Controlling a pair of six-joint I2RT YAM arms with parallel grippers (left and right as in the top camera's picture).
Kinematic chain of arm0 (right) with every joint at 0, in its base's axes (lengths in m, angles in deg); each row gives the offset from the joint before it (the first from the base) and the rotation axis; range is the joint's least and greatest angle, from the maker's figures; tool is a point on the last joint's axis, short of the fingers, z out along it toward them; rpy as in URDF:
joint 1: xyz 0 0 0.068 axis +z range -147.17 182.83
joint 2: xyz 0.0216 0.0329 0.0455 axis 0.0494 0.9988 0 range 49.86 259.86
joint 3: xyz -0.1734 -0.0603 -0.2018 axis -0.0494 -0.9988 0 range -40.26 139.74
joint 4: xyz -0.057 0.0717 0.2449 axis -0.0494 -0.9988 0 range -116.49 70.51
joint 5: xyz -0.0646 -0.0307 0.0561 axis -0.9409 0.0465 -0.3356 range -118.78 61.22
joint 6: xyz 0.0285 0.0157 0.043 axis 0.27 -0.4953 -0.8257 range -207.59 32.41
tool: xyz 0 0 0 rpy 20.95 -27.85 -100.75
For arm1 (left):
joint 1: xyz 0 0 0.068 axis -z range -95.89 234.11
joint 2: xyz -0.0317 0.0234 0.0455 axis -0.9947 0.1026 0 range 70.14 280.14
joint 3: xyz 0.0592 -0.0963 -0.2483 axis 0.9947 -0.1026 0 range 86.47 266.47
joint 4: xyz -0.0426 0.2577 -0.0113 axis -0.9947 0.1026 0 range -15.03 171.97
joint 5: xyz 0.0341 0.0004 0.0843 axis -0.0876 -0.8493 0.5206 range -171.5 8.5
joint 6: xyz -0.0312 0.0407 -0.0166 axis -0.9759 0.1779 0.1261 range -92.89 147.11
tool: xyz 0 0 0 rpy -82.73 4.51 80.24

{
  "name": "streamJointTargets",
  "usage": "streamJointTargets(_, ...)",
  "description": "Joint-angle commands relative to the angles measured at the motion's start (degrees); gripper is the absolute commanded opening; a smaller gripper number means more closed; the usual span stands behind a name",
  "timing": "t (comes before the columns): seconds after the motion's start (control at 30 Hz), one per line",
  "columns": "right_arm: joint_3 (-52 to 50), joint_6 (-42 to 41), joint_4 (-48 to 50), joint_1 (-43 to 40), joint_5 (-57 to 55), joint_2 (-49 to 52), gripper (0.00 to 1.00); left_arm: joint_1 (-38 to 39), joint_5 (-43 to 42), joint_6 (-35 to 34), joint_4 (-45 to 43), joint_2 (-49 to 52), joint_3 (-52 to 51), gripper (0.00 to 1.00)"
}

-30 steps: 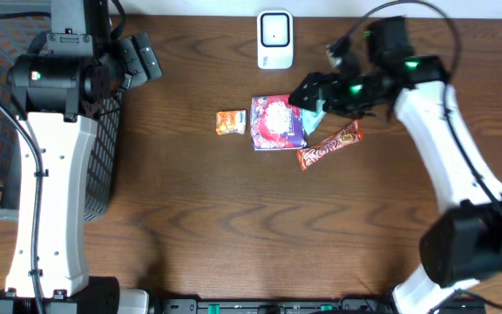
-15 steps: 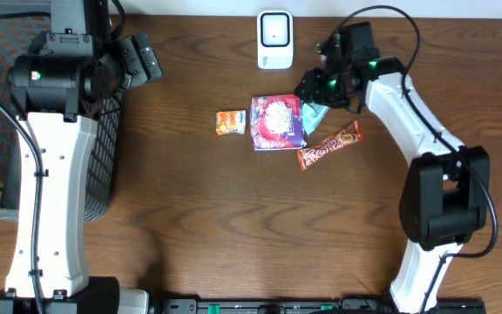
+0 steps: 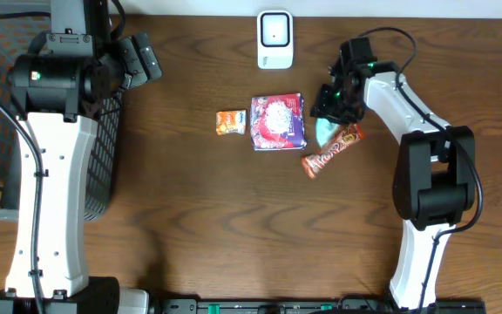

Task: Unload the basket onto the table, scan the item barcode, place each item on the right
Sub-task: 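Grasp the red-purple wipes pack with the right gripper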

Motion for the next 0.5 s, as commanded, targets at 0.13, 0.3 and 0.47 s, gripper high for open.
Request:
streamJointTargets(0.13,8.0,6.6,-8.5,-2.8,-9.7,-7.0,0.66,-0.2,0.3,-0.3,0.2,0.3,0.2,0.98)
streamJointTargets(0.3,9.0,11.9,-8.7,-1.3,3.9,-9.0,0.88,-0.2,0.3,-0.3,0.2,0.3,0.2,0.98)
streamJointTargets(0.47,7.0,10.7,-8.7,1.2,6.7,-7.5,0.88,-0.2,0.3,-0.3,0.2,0.3,0.2,0.98)
